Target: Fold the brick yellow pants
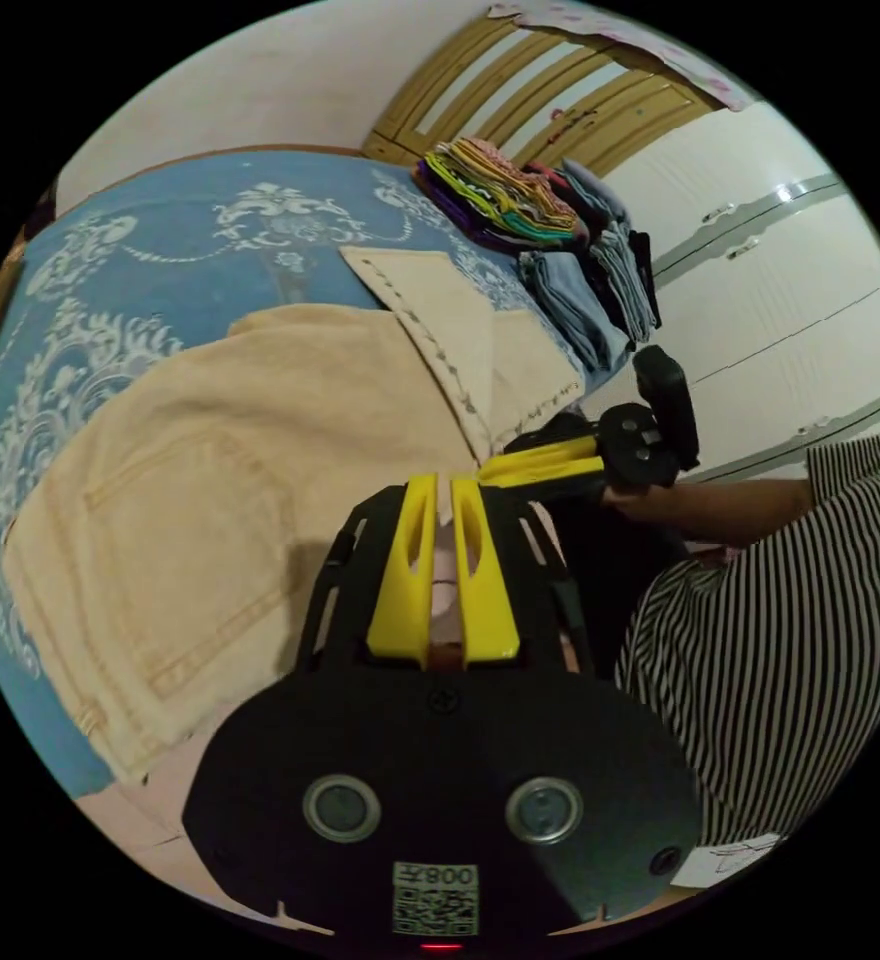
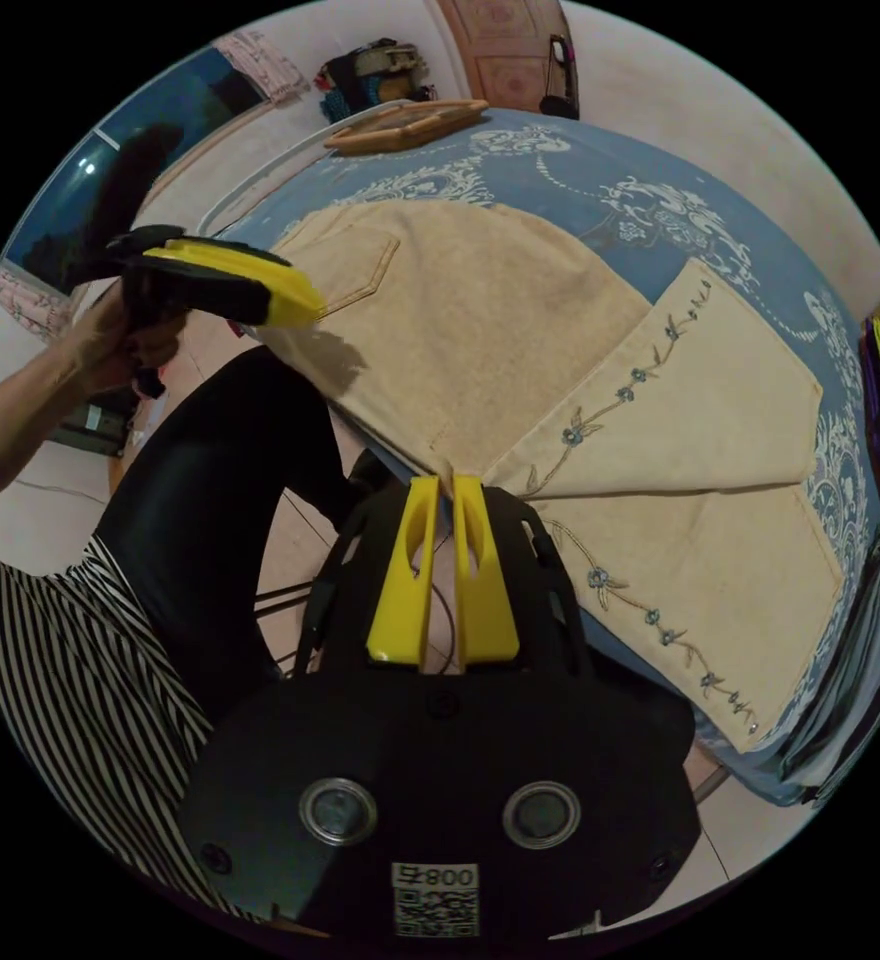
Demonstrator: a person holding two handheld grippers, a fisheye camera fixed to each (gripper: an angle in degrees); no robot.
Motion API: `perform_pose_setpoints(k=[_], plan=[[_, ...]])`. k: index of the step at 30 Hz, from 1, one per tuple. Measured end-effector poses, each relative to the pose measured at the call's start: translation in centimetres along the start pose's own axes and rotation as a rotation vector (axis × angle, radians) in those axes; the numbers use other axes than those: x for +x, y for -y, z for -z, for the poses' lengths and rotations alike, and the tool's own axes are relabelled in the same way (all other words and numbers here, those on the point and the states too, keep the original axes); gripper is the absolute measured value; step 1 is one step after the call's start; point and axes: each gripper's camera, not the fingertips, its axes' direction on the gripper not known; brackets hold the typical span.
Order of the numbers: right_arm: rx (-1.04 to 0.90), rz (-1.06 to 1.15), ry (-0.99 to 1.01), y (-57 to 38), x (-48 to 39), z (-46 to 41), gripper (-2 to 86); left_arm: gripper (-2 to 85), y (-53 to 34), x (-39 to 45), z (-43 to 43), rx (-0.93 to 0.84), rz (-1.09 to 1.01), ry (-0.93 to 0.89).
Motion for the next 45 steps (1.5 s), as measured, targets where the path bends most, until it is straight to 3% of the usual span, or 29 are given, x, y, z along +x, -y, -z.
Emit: perform_pose_setpoints(k=[12, 16, 20, 28, 36, 41, 45], plan=[[0.133, -0.271, 0.367, -3.1, 9.8, 6.2, 4.8, 7.6, 8.6, -8.9, -13.1, -0.041, 0.150, -0.107], [0.242, -0.384, 0.290, -2.1, 16.1, 10.6, 6.8, 7.6, 10.3, -11.2, -17.8, -0.092, 0.155, -0.117], [0.234, -0.384, 0.187, 2.6, 20.9, 12.2, 8.2, 6.6, 11.3, -13.2, -21.8, -0.101, 0.176, -0.118], [0.000, -0.303, -0.125, 12.0, 24.8, 11.0, 10.2, 3.1, 13.0, -16.0, -28.7, -0.101, 0.178, -0.098], [-0.073, -0.281, -0.239, 9.9, 27.9, 11.8, 4.9, 1.4, 14.7, -17.2, -35.6, -0.107, 0.115, -0.032], [0.087, -0.371, -0.049, 4.6, 32.5, 17.0, 2.4, 1.0, 15.8, -16.5, -39.5, -0.075, 0.027, -0.019], [0.326, -0.479, 0.133, -3.9, 37.1, 23.5, 1.9, 0.9, 16.5, -15.1, -42.3, -0.050, -0.065, -0.017]])
